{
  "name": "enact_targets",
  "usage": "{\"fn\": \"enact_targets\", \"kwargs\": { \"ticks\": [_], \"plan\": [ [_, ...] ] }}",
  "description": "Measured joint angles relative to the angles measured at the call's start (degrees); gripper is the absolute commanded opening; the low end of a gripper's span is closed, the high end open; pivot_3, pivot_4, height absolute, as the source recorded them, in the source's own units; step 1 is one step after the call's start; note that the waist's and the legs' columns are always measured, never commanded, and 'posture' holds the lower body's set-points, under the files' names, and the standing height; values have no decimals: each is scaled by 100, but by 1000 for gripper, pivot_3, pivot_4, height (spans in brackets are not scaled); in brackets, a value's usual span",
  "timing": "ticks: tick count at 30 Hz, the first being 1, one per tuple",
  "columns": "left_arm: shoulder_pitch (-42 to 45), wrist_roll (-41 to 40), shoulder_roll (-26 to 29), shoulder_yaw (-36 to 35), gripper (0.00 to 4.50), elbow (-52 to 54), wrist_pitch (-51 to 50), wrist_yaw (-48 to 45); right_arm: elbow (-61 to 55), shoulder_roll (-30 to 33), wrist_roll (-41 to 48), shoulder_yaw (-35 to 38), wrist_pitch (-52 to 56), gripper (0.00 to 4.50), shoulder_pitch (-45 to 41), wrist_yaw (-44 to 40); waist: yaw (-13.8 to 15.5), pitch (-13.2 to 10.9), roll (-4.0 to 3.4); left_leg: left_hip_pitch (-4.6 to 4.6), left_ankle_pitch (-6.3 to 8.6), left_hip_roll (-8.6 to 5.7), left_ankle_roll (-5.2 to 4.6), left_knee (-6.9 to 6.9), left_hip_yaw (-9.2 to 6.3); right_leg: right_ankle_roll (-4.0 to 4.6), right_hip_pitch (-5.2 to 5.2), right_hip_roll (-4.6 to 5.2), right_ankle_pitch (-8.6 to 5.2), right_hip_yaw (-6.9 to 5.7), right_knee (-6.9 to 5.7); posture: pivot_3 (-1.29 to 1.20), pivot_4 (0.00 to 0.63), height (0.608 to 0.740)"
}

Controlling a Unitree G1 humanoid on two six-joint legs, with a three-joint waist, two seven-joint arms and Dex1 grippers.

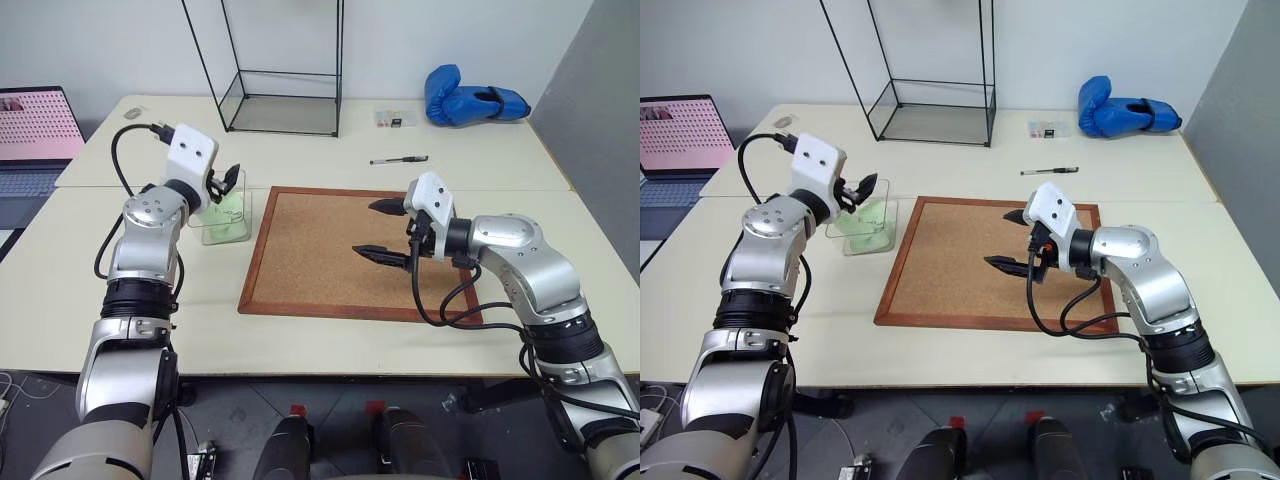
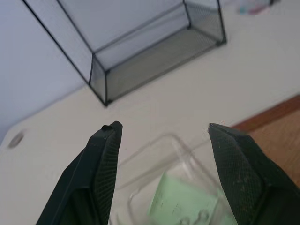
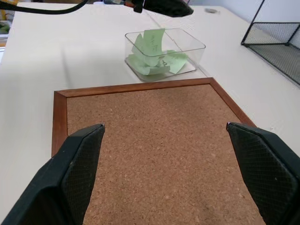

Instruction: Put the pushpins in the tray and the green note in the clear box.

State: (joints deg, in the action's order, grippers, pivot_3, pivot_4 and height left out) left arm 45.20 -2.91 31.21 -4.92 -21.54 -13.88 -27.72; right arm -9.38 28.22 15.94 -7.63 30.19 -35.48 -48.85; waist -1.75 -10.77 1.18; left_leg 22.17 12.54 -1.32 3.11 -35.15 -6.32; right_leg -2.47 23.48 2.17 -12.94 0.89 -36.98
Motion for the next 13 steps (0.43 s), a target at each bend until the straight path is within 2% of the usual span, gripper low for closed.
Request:
{"fn": "enact_targets", "kwargs": {
  "ticks": [4, 8, 13],
  "plan": [
    [-1240, -765, -235, 177, 3087, 2086, -575, -643, -243, -379, -221, 597, -455, 4419, 814, 1073, -3, 2, 0, -5, 1, 2, 1, 4, 10, 2, 0, 5, 0, 12, -1, 0, 150, 740],
    [-2132, -1131, -336, 441, 3087, 2703, -1048, -953, -466, -539, -348, 700, -660, 4419, 1634, 1522, -15, 1, -1, -8, 0, 10, 1, 2, 10, 4, 5, -9, -1, 10, -9, 0, 150, 740],
    [-2773, -1272, -317, 531, 3087, 3060, -1041, -1235, -732, -523, -336, 699, -837, 4419, 2337, 1520, -14, 1, -1, -38, 0, 11, -1, 1, 12, 12, -23, -11, -4, 10, -8, 0, 150, 740]
  ]
}}
